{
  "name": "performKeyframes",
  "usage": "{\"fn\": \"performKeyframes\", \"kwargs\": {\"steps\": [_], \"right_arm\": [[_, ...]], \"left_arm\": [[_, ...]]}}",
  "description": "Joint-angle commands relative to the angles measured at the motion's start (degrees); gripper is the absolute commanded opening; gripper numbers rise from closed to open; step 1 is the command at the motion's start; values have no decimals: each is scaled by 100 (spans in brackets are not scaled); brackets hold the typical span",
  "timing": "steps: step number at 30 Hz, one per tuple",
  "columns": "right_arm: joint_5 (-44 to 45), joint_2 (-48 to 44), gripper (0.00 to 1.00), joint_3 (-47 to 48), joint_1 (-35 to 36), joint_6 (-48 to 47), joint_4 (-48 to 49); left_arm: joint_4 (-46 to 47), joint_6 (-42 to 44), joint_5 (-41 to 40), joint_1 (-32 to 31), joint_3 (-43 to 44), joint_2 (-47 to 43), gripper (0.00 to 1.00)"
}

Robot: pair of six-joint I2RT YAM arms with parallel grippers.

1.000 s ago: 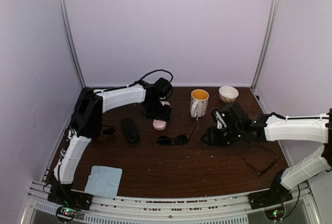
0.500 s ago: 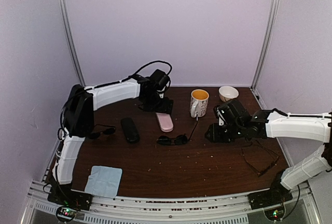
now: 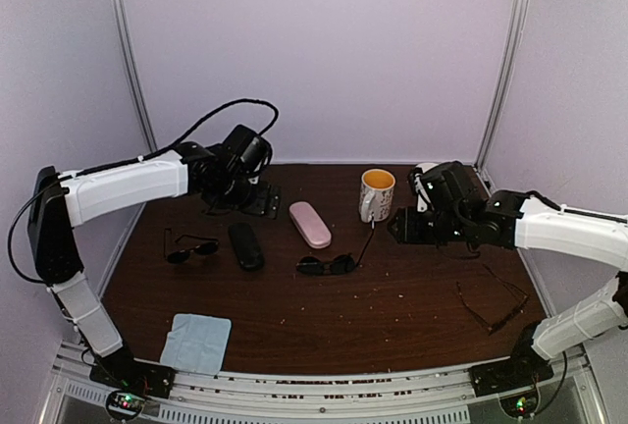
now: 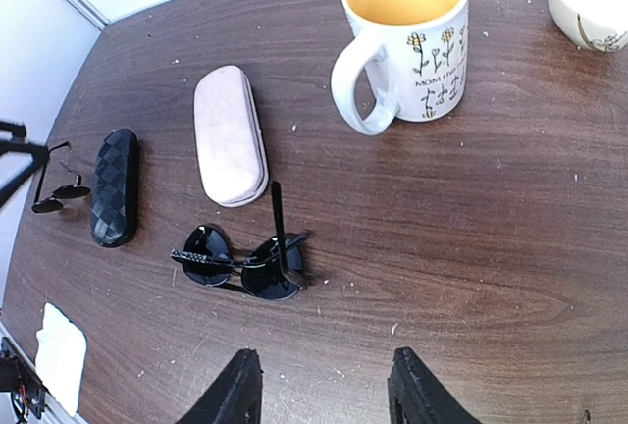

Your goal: Organize the sunglasses

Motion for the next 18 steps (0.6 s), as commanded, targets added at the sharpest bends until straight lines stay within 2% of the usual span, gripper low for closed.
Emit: {"fn": "performKeyframes", "kwargs": {"steps": [1,7,18], "right_arm": [[184,-8,46,133,0,-107,131],[98,190,46,197,1,-8,90],[-120,199,46,-107,16,126,301]], "left_arm": [[138,-418,-587,-24,-915,-489,98],[51,-877,-658,-20,-1473,-600,98],[138,-1462,-154,14,-1189,290,98]]}}
